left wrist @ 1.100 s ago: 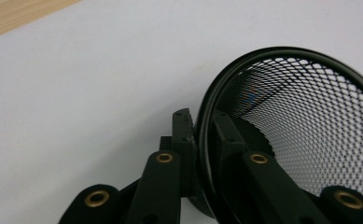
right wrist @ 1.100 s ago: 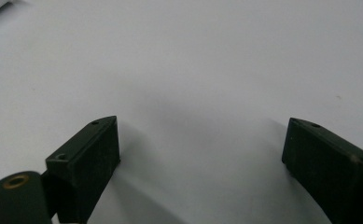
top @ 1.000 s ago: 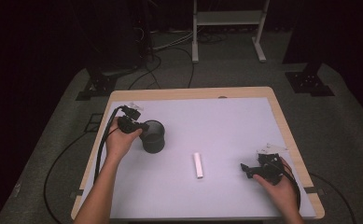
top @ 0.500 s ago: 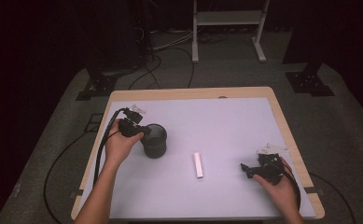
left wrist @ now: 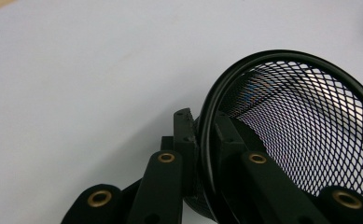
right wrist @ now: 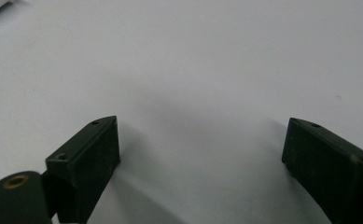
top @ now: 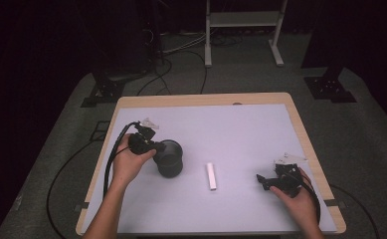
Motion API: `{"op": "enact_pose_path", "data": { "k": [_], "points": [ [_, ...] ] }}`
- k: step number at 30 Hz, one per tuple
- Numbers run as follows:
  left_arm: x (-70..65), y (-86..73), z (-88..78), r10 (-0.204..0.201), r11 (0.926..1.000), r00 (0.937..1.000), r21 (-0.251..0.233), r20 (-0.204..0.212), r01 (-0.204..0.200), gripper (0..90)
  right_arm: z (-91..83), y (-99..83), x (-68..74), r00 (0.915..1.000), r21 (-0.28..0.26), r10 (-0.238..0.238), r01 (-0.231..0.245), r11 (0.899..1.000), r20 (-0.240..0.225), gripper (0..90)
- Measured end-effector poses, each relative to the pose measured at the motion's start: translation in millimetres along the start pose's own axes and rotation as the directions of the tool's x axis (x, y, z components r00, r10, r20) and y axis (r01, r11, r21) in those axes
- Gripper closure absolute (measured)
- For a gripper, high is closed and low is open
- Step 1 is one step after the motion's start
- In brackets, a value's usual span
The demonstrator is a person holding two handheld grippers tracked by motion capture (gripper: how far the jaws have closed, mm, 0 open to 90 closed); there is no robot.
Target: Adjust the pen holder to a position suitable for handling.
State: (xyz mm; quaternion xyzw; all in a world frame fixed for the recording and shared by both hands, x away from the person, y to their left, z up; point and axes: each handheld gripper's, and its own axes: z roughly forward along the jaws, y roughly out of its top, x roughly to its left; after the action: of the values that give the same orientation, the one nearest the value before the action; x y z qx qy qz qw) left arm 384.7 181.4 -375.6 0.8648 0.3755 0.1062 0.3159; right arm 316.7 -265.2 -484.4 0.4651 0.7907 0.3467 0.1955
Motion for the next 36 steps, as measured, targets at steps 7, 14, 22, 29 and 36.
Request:
{"op": "enact_pose_path", "data": {
  "k": [7,14,22,29,36],
  "points": [
    [-14.5,-5.6,-0.6,0.028,0.9995,0.9991,0.011,0.033,-0.028,82.7,0.0,0.0,0.0,1.0000,-0.001,-0.001,0.001,1.000,0.000,10.2],
    [-27.0,-10.0,-1.1,0.046,0.9988,0.9968,0.016,0.066,-0.047,82.7,0.0,0.0,0.0,1.0000,0.000,-0.001,0.001,1.000,0.000,10.2],
    [-40.0,-13.3,2.2,0.053,0.9983,0.9924,0.020,0.111,-0.055,82.7,0.0,0.0,0.0,1.0000,0.000,-0.002,0.002,1.000,0.000,10.2],
    [-50.0,-11.5,7.2,0.070,0.9969,0.9854,0.026,0.155,-0.074,82.7,0.0,0.0,0.0,1.0000,0.000,-0.002,0.002,1.000,0.001,10.2],
    [-60.2,-10.7,14.5,0.084,0.9950,0.9804,0.038,0.178,-0.092,82.7,0.0,0.0,0.0,1.0000,0.000,-0.001,0.001,1.000,0.000,10.2]
  ]
}}
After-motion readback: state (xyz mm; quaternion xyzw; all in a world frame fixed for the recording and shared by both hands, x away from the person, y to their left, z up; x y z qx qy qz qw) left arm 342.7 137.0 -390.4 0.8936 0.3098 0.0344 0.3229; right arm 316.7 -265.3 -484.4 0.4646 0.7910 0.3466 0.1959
